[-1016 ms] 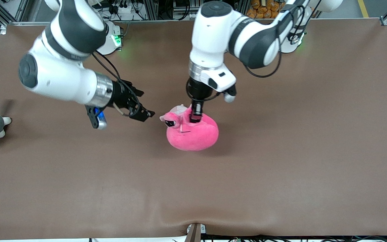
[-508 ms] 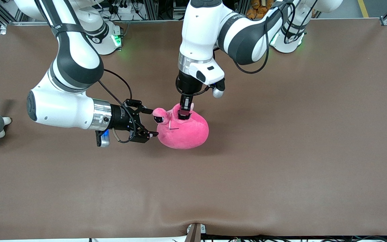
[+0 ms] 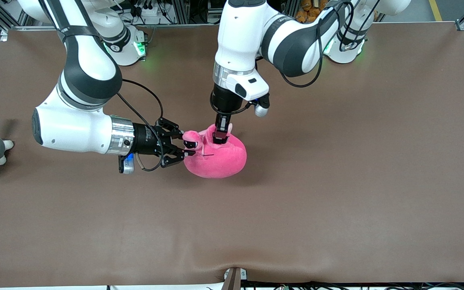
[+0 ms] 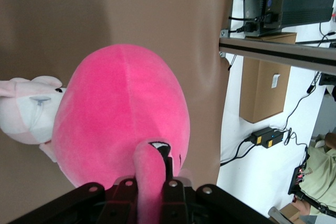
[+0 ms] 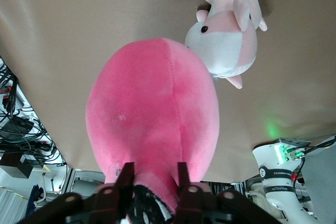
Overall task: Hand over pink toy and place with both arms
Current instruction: 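Close the right gripper on the plush while the left gripper holds it, then open the left gripper while the right gripper carries the plush away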
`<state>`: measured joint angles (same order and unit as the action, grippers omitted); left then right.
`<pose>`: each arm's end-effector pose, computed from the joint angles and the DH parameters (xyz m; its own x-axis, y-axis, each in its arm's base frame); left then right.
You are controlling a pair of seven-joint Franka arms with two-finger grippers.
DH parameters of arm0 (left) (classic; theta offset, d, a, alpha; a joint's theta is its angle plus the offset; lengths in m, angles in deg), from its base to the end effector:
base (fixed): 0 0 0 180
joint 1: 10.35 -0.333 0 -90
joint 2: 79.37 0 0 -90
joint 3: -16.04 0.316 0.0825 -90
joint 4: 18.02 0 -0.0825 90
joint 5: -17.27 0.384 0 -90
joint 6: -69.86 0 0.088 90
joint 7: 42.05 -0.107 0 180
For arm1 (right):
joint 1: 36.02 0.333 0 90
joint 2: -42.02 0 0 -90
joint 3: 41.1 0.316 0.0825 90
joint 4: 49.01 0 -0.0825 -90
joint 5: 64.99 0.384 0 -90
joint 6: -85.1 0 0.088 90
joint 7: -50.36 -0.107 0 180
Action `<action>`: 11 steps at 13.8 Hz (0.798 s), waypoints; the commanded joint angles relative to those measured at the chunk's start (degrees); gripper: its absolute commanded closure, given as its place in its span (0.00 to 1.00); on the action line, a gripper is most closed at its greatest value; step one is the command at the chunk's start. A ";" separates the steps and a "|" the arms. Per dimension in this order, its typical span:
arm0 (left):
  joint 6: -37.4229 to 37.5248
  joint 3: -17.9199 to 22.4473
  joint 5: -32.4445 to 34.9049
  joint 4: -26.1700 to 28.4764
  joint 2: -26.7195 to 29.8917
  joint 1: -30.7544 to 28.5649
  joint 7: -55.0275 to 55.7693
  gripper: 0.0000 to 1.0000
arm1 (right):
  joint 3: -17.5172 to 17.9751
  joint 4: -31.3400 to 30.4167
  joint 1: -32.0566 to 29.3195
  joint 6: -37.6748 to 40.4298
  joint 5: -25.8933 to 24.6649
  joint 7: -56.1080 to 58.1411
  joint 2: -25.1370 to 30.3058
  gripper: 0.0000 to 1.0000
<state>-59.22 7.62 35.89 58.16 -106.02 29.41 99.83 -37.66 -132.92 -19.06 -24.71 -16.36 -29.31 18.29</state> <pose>0.5133 -0.5250 0.5202 0.0941 0.9788 -0.1818 0.8885 -0.0002 0.4588 0.6334 0.2850 0.4723 0.1860 -0.6543 -0.7331 -0.9750 -0.2153 -0.0552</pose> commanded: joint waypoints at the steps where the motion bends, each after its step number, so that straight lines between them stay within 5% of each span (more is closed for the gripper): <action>1: -0.30 1.04 1.51 -1.83 -0.77 0.94 1.91 1.00 | 0.34 0.06 -0.27 -0.05 1.65 -0.92 0.17 1.00; 6: -0.30 1.04 1.51 -1.74 -0.60 0.68 1.91 1.00 | 0.34 0.15 -0.62 -0.06 1.91 -2.50 0.17 1.00; 7: -0.39 1.04 1.51 -1.74 -0.51 0.59 1.91 0.56 | 0.34 0.33 -0.79 -0.05 2.00 -2.50 0.17 1.00; 8: -0.30 1.21 1.51 -1.74 -0.51 0.59 1.65 0.01 | 0.34 0.76 -0.88 -0.05 2.00 -2.59 0.08 1.00; 11: -0.30 2.87 1.69 -1.65 0.37 -0.03 -1.67 0.00 | 0.34 1.56 -1.67 0.38 2.00 -2.50 0.08 1.00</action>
<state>-59.38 8.96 36.02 57.45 -106.01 29.37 99.61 -37.80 -132.46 -19.44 -24.89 -15.59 -31.10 18.29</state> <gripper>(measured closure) 0.529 0.921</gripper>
